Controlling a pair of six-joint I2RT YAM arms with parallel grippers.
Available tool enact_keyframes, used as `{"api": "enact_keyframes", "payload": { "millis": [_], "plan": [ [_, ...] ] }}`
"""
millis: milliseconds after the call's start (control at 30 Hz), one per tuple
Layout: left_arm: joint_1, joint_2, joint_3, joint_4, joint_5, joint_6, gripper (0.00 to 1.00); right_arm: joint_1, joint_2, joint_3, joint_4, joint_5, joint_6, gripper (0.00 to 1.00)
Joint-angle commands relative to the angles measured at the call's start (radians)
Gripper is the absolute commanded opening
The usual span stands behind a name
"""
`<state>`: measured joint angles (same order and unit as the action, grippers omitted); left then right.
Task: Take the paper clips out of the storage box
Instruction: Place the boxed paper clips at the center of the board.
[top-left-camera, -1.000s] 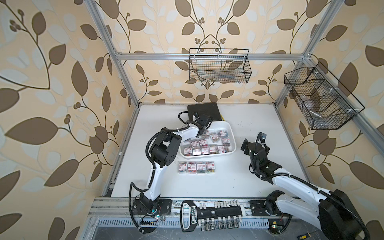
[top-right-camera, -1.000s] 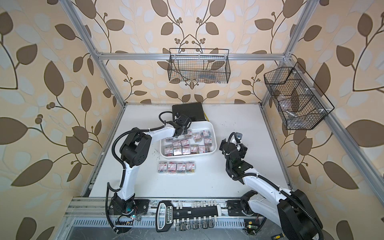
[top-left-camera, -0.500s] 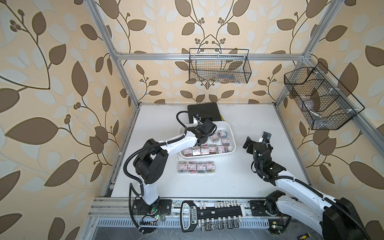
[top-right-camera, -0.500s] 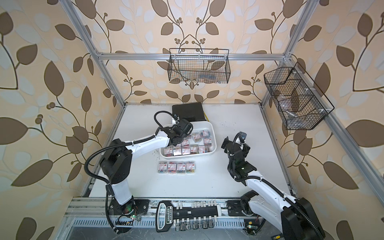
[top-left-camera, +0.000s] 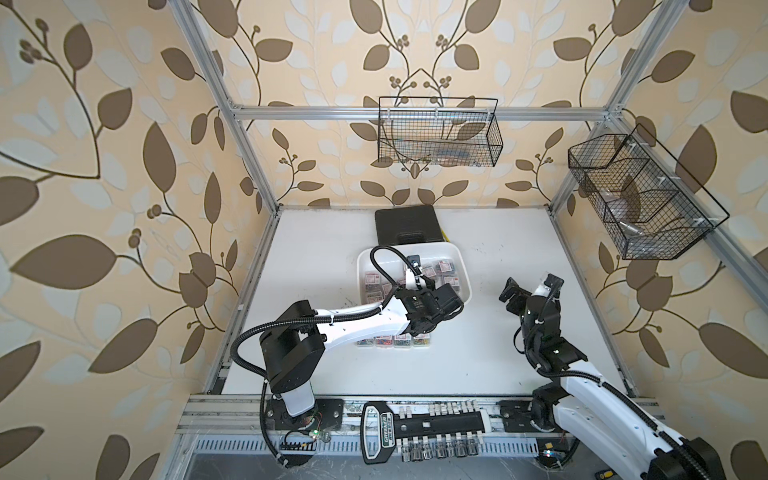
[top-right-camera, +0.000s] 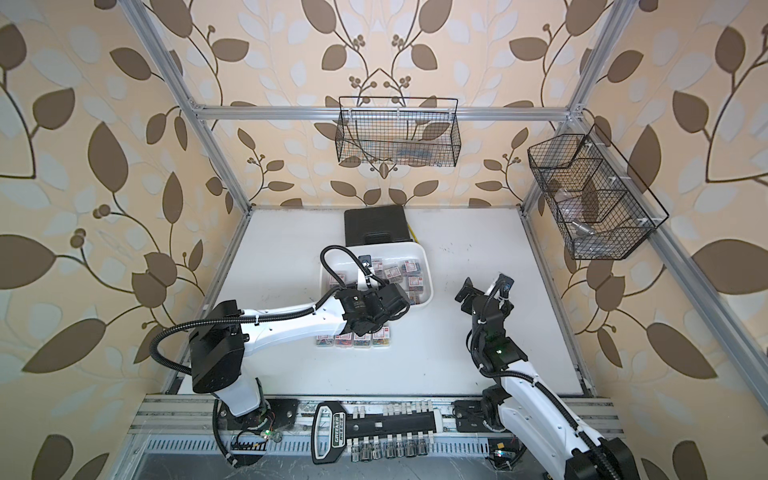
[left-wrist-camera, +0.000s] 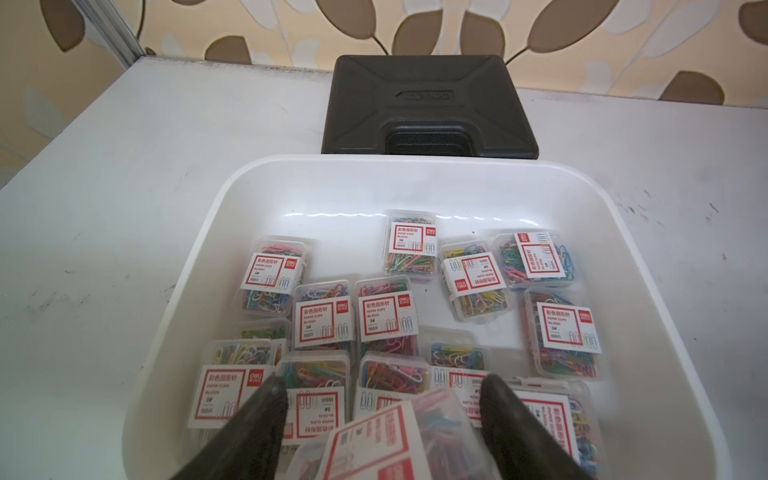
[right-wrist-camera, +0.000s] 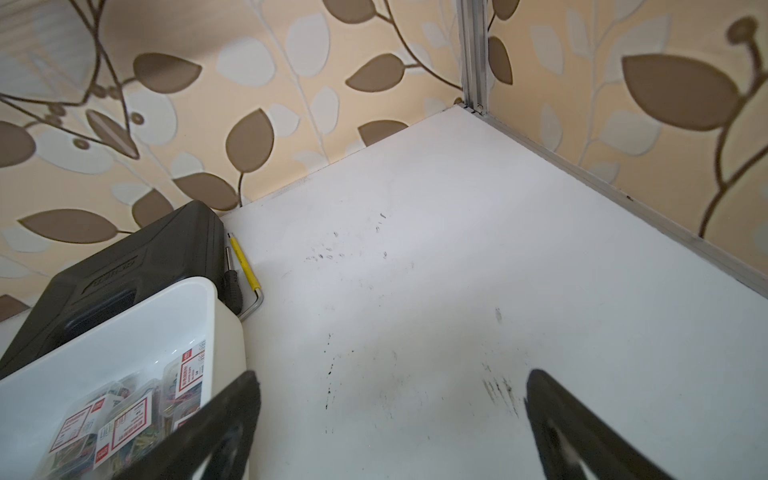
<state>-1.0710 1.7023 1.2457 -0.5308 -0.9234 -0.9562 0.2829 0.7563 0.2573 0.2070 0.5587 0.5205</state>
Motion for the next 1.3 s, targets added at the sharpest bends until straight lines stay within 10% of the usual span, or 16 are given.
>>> {"api": "enact_keyframes", "payload": {
  "millis": [0,600,1267],
  "plan": [
    [-0.041,-0.002,0.019,-0.073,-0.087,-0.105,0.42,-0.005,-0.055,-0.031,-0.01,-0.033,0.027,1.0],
    [-0.28,0.26,0.234,-0.378,-0.144,-0.497,0.4,-0.02,-0.06,-0.032,-0.021,-0.033,0.04,1.0],
    [-0.238,0.497,0.382,-0.304,-0.056,-0.427,0.49,-0.038,-0.056,-0.031,-0.026,-0.048,0.05,1.0]
  ]
}}
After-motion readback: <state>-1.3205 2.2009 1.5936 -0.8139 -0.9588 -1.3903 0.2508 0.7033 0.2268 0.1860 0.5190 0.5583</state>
